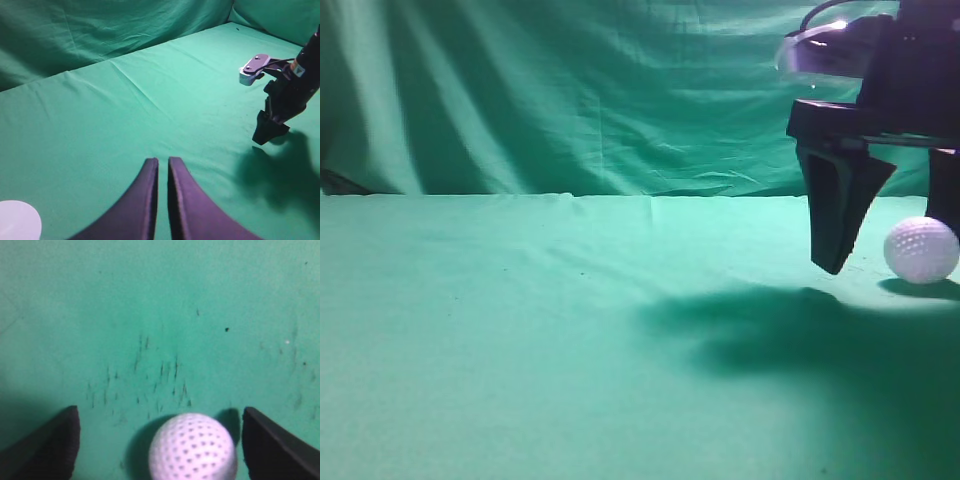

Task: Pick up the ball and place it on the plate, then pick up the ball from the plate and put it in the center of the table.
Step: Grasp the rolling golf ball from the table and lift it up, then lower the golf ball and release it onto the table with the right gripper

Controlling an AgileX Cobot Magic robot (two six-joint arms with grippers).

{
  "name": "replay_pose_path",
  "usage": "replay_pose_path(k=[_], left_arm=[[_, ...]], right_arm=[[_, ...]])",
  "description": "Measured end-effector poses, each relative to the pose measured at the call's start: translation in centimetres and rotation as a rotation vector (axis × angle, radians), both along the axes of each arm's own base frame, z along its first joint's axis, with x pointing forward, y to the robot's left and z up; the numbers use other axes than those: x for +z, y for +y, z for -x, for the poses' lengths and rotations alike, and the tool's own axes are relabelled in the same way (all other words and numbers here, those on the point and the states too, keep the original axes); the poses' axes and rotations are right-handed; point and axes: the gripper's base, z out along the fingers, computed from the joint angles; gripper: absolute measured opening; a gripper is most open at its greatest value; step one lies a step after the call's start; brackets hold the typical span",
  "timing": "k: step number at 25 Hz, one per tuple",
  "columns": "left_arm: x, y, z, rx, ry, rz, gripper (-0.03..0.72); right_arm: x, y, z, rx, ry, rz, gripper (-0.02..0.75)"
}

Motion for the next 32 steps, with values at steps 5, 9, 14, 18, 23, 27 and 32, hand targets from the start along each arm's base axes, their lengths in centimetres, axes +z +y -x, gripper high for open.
replay_pose_path(k=[5,9,14,18,23,27,32], left_arm=[[-0.1,-0.1,0.1,-0.011,0.014,-0.003,0.060],[-0.1,-0.1,0.1,-0.013,0.016,0.005,0.060],[0.0,-0.2,0.1,-0.016,0.018,0.020,0.060],[0.0,-0.2,0.1,-0.016,0.019,0.026,0.060],[0.1,-0.2,0.4,-0.017,0.008,0.028,0.060],[0.6,0.0,1.8,-0.016,-0.062,0.033,0.060],[0.5,0.9,3.7,0.059,-0.104,0.032,0.060]], right_arm=[[-0.5,0.0,-0.2,0.010,0.000,0.015,0.536],[-0.7,-0.1,-0.3,0.001,0.001,0.024,0.342],[-0.6,-0.1,-0.4,-0.004,-0.003,0.024,0.319],[0.1,0.1,-0.8,-0.002,0.001,0.027,0.319],[3.1,1.4,-2.5,0.014,-0.049,0.003,0.319],[5.5,4.3,-3.2,0.083,-0.114,-0.030,0.319],[6.7,8.1,-4.5,0.157,-0.134,-0.045,0.319]])
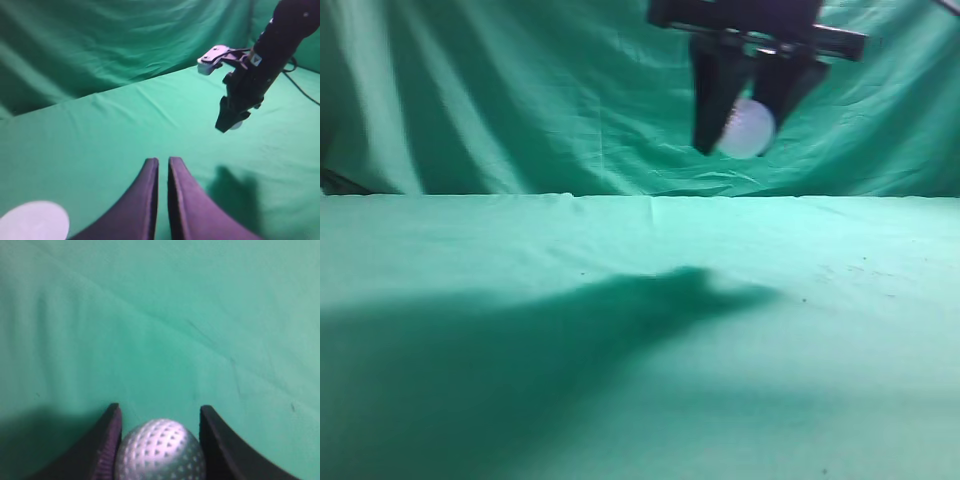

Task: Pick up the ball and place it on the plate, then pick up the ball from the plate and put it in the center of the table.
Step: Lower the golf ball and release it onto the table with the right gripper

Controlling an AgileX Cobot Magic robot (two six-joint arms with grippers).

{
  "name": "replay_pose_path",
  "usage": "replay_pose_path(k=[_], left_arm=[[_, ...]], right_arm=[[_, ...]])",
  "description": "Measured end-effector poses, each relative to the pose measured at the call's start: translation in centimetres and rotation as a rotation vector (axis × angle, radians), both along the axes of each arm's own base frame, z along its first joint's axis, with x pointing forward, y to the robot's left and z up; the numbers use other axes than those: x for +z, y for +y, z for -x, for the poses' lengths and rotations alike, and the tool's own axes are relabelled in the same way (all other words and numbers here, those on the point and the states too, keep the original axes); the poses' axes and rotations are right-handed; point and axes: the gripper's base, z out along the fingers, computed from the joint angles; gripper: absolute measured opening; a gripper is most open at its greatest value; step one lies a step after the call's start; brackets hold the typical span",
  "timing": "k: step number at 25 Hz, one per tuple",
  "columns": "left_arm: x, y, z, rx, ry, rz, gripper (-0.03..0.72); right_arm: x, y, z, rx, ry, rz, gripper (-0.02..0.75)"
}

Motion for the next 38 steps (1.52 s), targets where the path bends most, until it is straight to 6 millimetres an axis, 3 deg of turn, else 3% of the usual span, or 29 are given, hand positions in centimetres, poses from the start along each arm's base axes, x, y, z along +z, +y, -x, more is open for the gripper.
replay_pose_path(k=[6,14,19,38], left_arm=[[-2.5,0.8,0.6,0.084,0.048,0.016,0.060],[-3.9,1.0,0.2,0.112,0.072,-0.012,0.060],[-4.6,1.0,0.0,0.116,0.087,-0.012,0.060],[-4.7,1.0,0.0,0.116,0.090,-0.013,0.060]], right_arm=[[-0.8,3.0,-2.7,0.051,-0.002,0.010,0.319],[-4.0,5.4,-4.9,0.090,0.017,0.021,0.319],[-5.9,6.0,-5.6,0.109,0.012,0.020,0.319],[-5.9,6.6,-6.0,0.092,-0.017,-0.050,0.319]])
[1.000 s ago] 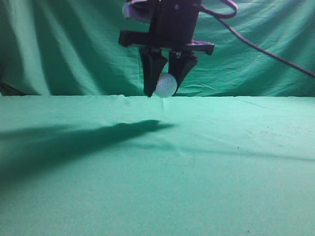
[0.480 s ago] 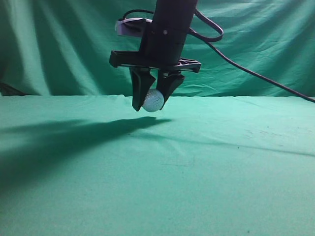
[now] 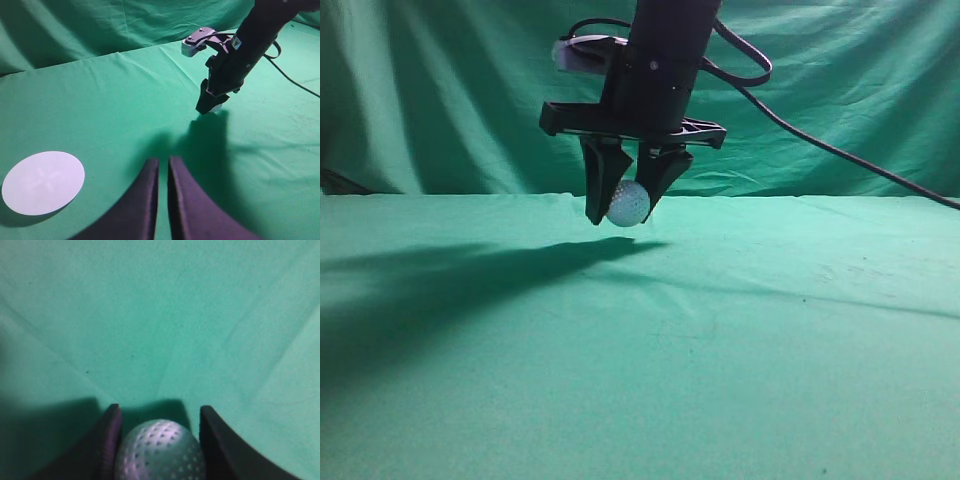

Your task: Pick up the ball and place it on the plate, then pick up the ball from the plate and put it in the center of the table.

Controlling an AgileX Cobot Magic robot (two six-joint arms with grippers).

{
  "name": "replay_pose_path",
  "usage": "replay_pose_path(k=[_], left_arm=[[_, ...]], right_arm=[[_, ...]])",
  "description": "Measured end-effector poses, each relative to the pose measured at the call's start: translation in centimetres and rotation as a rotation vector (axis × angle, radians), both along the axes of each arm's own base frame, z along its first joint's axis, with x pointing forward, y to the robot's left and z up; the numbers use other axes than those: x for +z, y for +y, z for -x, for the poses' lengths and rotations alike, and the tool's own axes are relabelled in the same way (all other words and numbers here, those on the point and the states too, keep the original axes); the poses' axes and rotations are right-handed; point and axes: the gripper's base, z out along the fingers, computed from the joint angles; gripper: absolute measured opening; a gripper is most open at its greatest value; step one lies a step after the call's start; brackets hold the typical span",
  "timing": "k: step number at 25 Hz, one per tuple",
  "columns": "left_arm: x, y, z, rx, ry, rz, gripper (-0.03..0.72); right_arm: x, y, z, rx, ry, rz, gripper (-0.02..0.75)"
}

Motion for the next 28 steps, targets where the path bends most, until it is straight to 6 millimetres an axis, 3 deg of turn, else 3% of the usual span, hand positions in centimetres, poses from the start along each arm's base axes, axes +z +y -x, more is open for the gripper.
replay_pose_path(k=[7,13,16,18,21,24,27,28], left_arm=[[0.0,0.0,0.0,0.000,0.000,0.000,0.060],[0.0,0.0,0.0,0.000,0.000,0.000,0.060],[0.0,0.0,0.0,0.000,0.000,0.000,0.060],[0.0,0.0,0.0,0.000,0.000,0.000,0.060],[0.0,0.0,0.0,0.000,0.000,0.000,0.060],[0.0,0.0,0.0,0.000,0.000,0.000,0.060],[0.0,0.0,0.0,0.000,0.000,0.000,0.060],[0.0,0.0,0.0,0.001,-0.002,0.001,0.060]], right_arm=[[-0.7,0.0,0.0,0.003,0.018,0.013,0.319],[-0.7,0.0,0.0,0.007,0.015,0.013,0.592],[0.5,0.2,-0.3,0.008,-0.005,-0.001,0.585],[2.7,0.4,-0.5,0.009,-0.041,-0.027,0.585],[7.6,0.0,0.1,0.004,-0.087,-0.061,0.389],[13.2,-1.4,1.8,0.005,-0.141,-0.077,0.131],[17.9,-3.2,4.0,-0.009,-0.175,-0.093,0.000],[19.2,-3.7,4.8,-0.010,-0.184,-0.095,0.000]])
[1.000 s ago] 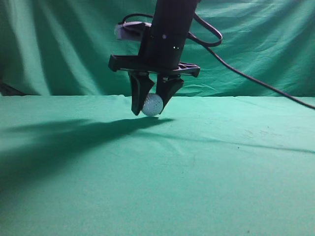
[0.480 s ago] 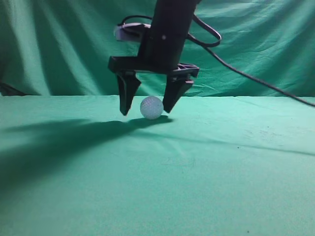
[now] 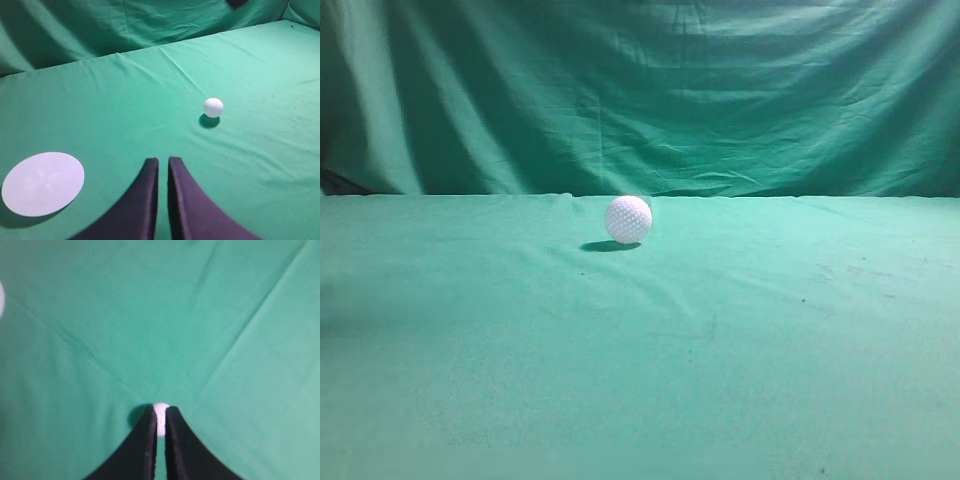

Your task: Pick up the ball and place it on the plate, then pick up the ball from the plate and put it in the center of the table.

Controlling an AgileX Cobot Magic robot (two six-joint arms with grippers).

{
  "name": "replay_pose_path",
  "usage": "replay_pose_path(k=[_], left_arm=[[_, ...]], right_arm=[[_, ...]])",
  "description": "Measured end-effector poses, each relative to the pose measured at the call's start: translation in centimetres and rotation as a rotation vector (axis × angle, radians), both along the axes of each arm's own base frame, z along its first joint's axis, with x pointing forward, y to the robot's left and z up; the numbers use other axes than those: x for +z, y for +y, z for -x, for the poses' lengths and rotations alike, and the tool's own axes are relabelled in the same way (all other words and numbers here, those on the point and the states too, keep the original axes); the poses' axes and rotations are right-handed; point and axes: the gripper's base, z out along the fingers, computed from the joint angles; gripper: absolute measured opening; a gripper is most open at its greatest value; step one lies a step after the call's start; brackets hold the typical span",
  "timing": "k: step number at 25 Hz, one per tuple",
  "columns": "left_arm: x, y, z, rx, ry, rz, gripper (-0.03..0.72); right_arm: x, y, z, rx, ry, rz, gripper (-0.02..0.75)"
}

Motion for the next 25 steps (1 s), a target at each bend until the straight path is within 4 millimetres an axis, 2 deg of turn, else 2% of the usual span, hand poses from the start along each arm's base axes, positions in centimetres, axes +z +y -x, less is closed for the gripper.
replay_pose_path(k=[3,7,14,21,25], left_arm=[[0.3,-0.2,0.0,0.000,-0.006,0.085,0.060],[0.0,-0.3,-0.3,0.005,-0.016,0.140,0.060],[-3.3,-0.6,-0.9,-0.046,0.041,0.092,0.060],[-5.7,-0.4,-1.6,-0.014,0.048,0.100,0.060],[-7.0,-0.2,-1.8,0.017,0.051,0.112,0.060]], right_arm=[[3.6,-2.0,2.9,-0.001,-0.049,-0.034,0.000],[4.9,-4.8,6.9,-0.004,-0.101,-0.084,0.000],[4.1,-10.2,14.6,-0.017,-0.258,-0.222,0.000],[1.7,-15.9,22.3,-0.026,-0.459,-0.365,0.000],[-0.2,-18.3,25.8,-0.026,-0.526,-0.414,0.000]])
